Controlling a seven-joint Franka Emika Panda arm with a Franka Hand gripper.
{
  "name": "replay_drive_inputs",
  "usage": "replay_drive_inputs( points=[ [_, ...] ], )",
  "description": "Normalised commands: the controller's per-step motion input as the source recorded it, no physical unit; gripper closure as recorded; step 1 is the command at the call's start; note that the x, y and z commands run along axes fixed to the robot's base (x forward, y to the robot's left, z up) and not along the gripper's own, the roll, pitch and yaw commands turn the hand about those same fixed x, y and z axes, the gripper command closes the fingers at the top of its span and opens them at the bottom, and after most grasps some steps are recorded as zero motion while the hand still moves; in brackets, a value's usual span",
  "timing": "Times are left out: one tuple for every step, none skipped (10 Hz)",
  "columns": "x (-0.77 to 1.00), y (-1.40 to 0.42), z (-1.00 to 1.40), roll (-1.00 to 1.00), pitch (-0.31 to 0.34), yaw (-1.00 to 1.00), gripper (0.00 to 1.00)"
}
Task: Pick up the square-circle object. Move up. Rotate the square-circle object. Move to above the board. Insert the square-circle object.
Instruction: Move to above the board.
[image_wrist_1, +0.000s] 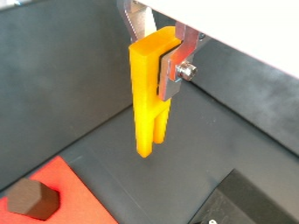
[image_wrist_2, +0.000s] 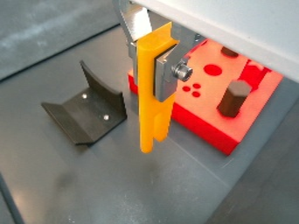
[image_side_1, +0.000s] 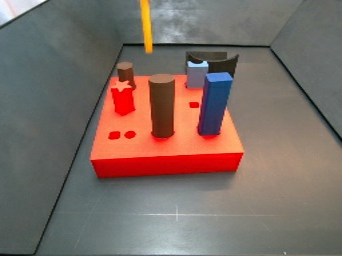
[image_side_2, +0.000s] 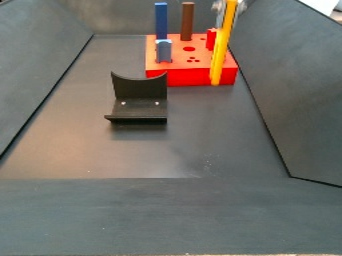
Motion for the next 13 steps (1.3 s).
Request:
replay_drive_inputs(
  points=[
    [-0.01, -0.03, 0.65, 0.15, 0.075, 0.04, 1.0],
    [0.0, -0.02, 0.47, 0.14, 0.085, 0.04, 1.0],
    [0.01, -0.02, 0.23, 0.14, 0.094, 0.04, 1.0],
    [0.21, -1.0, 0.38, -0.05, 0.396, -0.29, 1.0],
    [0.21, -1.0, 0.35, -0.05, 0.387, -0.26, 1.0],
    [0.22, -1.0, 0.37, -0.05, 0.344, -0.15, 1.0],
    [0.23, -1.0, 0.36, -0.09, 0.253, -0.09, 1.0],
    [0.24, -1.0, 0.35, -0.05, 0.17, -0.03, 1.0],
    [0.24, -1.0, 0.36, -0.01, 0.143, -0.01, 1.0],
    [0.26, -1.0, 0.36, -0.01, 0.126, 0.0, 1.0],
    [0.27, -1.0, 0.36, -0.01, 0.119, 0.0, 1.0],
    [0.28, -1.0, 0.36, 0.02, 0.124, 0.01, 1.0],
    [0.3, -0.92, 0.33, 0.01, 0.129, 0.01, 1.0]
  ],
)
